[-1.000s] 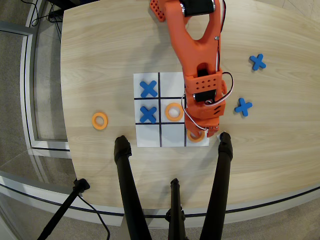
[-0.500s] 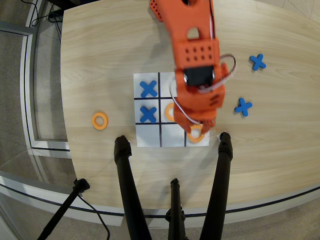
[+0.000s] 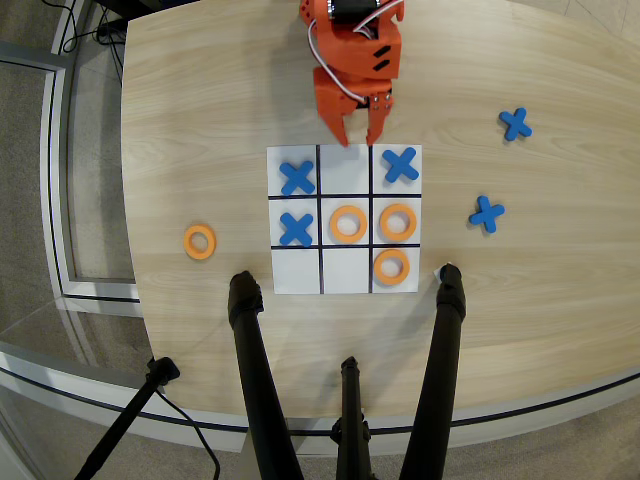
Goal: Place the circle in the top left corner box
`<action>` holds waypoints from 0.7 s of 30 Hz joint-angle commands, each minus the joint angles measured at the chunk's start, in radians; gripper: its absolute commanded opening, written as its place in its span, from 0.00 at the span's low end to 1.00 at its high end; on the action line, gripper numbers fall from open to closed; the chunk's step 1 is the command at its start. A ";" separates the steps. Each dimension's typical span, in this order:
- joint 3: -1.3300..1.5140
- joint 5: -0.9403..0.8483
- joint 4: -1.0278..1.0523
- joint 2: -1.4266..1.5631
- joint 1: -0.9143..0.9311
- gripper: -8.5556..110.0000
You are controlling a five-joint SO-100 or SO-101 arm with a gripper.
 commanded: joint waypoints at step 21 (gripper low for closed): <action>0.094 -0.005 0.255 0.186 1.597 0.14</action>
